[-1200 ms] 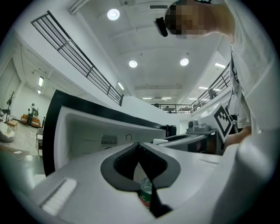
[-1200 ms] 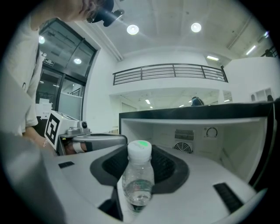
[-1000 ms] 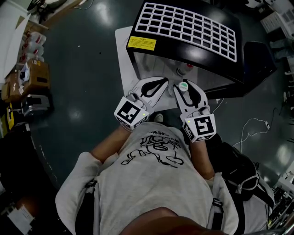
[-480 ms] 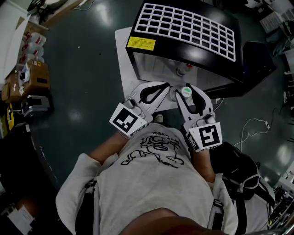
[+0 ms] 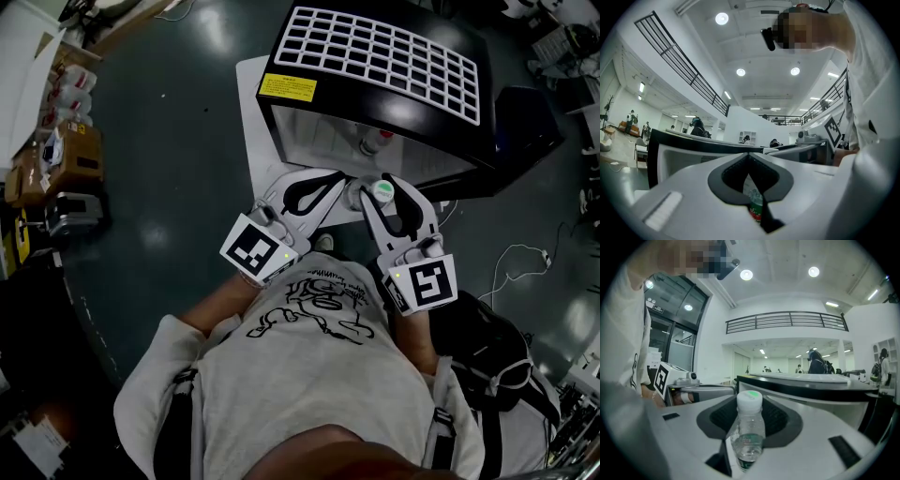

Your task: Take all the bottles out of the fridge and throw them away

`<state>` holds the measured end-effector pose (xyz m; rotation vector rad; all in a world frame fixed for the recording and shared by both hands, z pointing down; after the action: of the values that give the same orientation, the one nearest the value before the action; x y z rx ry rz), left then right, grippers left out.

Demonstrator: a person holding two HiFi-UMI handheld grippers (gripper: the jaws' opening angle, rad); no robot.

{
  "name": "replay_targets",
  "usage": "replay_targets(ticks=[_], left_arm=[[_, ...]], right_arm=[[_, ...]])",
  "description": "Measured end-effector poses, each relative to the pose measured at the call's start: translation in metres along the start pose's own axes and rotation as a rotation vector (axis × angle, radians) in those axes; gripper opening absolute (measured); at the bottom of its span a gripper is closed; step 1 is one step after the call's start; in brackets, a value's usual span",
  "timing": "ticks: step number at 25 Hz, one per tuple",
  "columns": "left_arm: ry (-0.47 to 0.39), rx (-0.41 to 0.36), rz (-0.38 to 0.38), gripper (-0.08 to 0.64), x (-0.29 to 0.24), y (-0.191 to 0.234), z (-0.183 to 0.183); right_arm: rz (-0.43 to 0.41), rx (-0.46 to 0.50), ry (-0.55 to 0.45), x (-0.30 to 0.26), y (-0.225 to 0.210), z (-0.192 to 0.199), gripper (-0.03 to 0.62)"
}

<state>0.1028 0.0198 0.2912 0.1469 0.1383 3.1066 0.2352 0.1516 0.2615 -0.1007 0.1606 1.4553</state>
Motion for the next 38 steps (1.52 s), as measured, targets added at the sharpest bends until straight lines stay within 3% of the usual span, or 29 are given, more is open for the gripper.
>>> replay_targets(ticks=[22,38], left_arm=[[-0.031,0.028,-0.093,0.006,0.002,-0.025,-0.003],[-0.037,0.020,-0.139,0.006,0.036,-0.009,-0.011]], right_arm=[[-0.108,0.030,-0.009,0.010,-0.006,-0.005,0.160],[-0.142,0.041,-0.011,-0.012,0.018,-0.021,0.160]])
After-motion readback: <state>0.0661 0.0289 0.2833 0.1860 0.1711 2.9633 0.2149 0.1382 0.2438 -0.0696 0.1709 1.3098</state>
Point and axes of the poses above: the fingertips, and each gripper's own axes: x backward along the fingers, y to its left, z out of its underside, the point moved 10 cm from there along x, backward along the fingers, and after that the axes turned 4 degrees about -z, right-handed, at the moved point
